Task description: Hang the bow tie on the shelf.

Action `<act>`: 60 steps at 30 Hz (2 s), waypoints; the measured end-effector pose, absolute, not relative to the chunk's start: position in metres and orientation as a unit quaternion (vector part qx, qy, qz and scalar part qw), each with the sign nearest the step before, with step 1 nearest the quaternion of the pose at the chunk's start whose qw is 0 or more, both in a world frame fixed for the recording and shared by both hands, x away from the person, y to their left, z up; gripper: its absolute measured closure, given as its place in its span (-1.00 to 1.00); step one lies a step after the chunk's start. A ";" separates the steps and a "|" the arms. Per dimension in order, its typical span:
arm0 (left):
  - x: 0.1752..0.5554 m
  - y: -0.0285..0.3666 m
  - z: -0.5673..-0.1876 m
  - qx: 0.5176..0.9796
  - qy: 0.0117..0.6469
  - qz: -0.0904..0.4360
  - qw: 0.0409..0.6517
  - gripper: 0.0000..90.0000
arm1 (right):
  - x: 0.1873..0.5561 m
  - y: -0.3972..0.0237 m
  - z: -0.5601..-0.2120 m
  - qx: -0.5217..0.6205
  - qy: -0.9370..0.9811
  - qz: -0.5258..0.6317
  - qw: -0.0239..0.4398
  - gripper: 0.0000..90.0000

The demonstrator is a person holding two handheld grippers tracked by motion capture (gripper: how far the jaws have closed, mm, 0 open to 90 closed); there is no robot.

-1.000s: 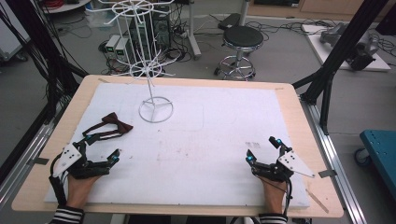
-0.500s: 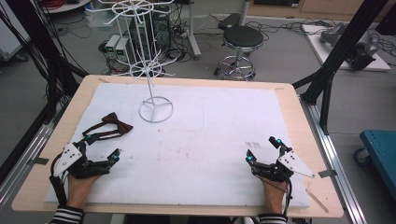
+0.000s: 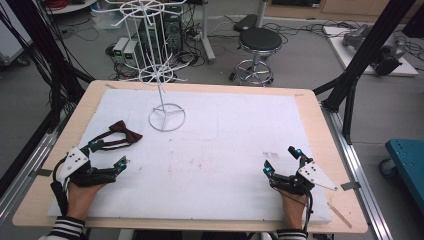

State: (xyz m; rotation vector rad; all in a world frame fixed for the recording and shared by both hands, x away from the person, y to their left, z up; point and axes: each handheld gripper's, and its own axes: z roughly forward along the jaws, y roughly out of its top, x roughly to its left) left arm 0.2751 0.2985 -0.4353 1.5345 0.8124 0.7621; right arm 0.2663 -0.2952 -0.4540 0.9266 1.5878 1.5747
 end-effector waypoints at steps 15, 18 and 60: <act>0.301 0.302 -0.404 0.713 0.322 0.318 0.536 -0.96 | 0.266 -0.295 -0.454 0.360 0.612 0.609 0.352 -0.95; 0.309 0.303 -0.397 0.722 0.319 0.310 0.530 -0.96 | 0.267 -0.296 -0.454 0.359 0.612 0.610 0.353 -0.95; 0.415 0.313 -0.366 0.878 0.200 0.171 0.401 -0.96 | 0.266 -0.295 -0.454 0.358 0.614 0.608 0.355 -0.95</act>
